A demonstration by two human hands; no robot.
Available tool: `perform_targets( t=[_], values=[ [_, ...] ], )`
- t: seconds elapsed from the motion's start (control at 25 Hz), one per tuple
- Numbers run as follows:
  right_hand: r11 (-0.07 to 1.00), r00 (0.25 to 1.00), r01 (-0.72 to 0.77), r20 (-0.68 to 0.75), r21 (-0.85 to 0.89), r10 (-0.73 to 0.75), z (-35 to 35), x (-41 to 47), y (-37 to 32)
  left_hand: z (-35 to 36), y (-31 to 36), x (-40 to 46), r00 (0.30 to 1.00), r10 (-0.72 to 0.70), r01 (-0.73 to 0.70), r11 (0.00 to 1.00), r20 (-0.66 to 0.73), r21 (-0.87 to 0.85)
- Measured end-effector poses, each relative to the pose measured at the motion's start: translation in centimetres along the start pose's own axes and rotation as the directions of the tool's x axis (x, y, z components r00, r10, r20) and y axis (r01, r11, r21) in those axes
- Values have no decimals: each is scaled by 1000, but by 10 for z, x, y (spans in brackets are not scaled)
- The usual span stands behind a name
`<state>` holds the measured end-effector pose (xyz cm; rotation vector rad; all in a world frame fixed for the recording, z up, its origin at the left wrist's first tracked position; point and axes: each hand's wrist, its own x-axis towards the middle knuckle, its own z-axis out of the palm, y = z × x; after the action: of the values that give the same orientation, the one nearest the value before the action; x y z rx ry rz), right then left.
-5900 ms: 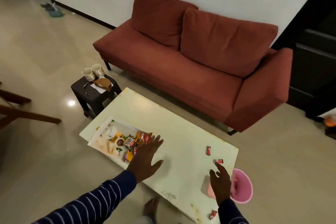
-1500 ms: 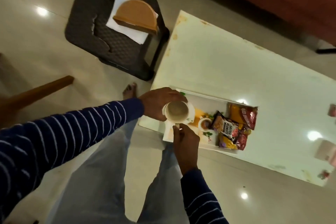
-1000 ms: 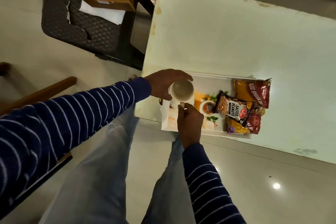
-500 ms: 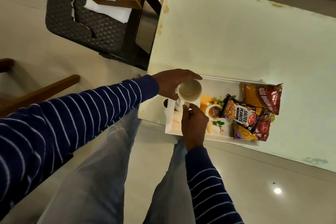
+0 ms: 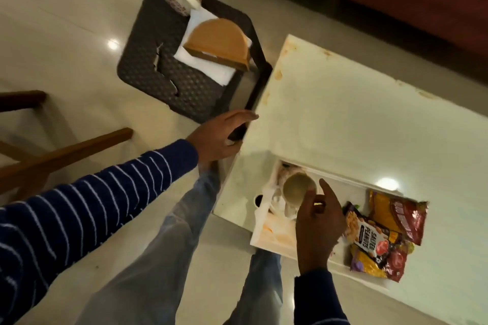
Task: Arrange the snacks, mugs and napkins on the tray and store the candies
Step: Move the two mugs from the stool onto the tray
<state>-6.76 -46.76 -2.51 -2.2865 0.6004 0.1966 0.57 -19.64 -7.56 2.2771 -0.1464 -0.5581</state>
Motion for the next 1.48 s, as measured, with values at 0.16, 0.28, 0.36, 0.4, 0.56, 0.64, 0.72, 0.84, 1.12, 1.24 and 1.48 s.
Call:
perform_targets(
  t=[0.16, 0.28, 0.36, 0.4, 0.56, 0.64, 0.72, 0.84, 1.12, 1.24, 1.48],
  values=[
    [987, 983, 158, 95, 25, -160, 40, 43, -69, -70, -34, 2, 970, 56, -30, 993, -238, 114],
    [964, 949, 240, 180, 114, -257, 80, 68, -133, -135, -63, 15, 896, 66, 27, 979, -439, 203],
    [935, 906, 330, 234, 130, -353, 110, 81, -174, -177, -79, 30, 854, 15, 89, 981, -521, 175],
    [916, 881, 383, 250, 120, -401, 124, 86, -194, -195, -86, 39, 841, -13, 108, 984, -541, 144],
    [876, 825, 482, 320, 33, -466, 187, 106, -267, -248, -118, 78, 866, -85, 138, 988, -493, 72],
    [867, 816, 498, 340, -5, -467, 213, 115, -292, -259, -130, 94, 902, -120, 160, 985, -415, 63],
    [861, 820, 505, 343, -57, -458, 233, 123, -308, -263, -139, 105, 928, -141, 167, 985, -345, 48],
    [845, 829, 518, 325, -135, -456, 254, 135, -318, -262, -148, 113, 947, -94, 84, 995, -308, -45],
    [845, 820, 524, 332, -108, -466, 257, 133, -316, -261, -142, 104, 937, -44, 19, 997, -348, -75],
    [852, 809, 522, 339, -38, -480, 229, 122, -307, -261, -118, 95, 933, 32, -39, 999, -360, -14],
    [881, 856, 472, 239, 0, -459, 125, 105, -257, -222, -23, 89, 930, 206, -210, 978, -305, 20]
  ],
)
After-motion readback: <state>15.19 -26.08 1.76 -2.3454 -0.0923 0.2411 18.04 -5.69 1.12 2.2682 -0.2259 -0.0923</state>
